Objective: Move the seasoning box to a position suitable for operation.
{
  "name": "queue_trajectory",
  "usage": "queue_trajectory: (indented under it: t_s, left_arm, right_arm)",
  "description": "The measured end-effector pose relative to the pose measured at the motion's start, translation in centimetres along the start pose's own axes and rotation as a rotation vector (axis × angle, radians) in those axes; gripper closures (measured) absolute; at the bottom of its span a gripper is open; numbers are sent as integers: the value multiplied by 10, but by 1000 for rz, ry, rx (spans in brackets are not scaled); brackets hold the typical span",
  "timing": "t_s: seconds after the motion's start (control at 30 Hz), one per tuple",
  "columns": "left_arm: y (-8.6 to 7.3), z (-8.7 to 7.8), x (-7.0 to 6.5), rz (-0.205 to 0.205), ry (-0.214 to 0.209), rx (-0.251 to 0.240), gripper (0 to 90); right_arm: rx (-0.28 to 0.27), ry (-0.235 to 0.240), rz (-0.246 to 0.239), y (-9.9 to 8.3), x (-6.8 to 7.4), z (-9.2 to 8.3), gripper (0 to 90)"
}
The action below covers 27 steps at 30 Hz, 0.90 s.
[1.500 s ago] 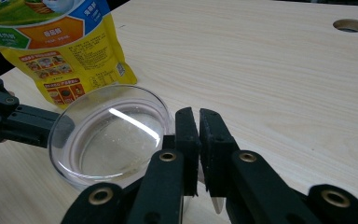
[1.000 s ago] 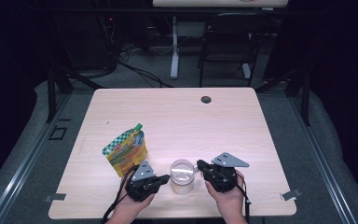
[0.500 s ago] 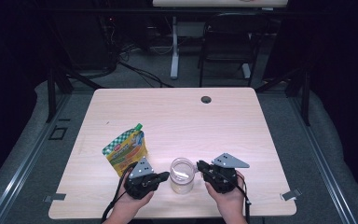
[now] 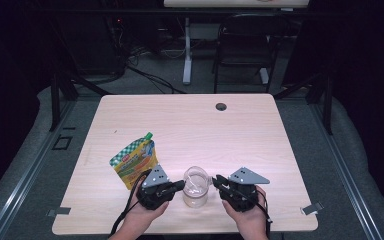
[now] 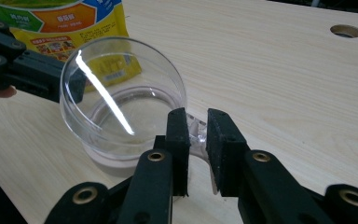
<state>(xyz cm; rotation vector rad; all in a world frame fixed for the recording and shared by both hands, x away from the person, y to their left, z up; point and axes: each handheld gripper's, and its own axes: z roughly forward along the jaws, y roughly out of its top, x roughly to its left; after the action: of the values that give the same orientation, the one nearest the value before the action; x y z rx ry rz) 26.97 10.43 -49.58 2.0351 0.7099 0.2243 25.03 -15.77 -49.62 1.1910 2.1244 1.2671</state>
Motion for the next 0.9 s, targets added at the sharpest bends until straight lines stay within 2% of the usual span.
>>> queue_trajectory:
  t_s: [0.47, 0.5, 0.73, 0.9]
  left_arm:
    - [12, -1, -2, 7, -1, 1, 900]
    - [13, -1, -2, 8, -3, 3, 900]
    - [17, 0, -2, 13, 4, 4, 900]
    - [19, 0, -4, 19, -1, 2, 900]
  right_arm:
    - [27, 9, 2, -14, 7, -2, 739]
    - [36, 11, -9, -15, 8, -2, 733]
    - [62, 19, -45, -17, 14, 2, 658]
    - [67, 21, -51, -17, 18, 6, 581]
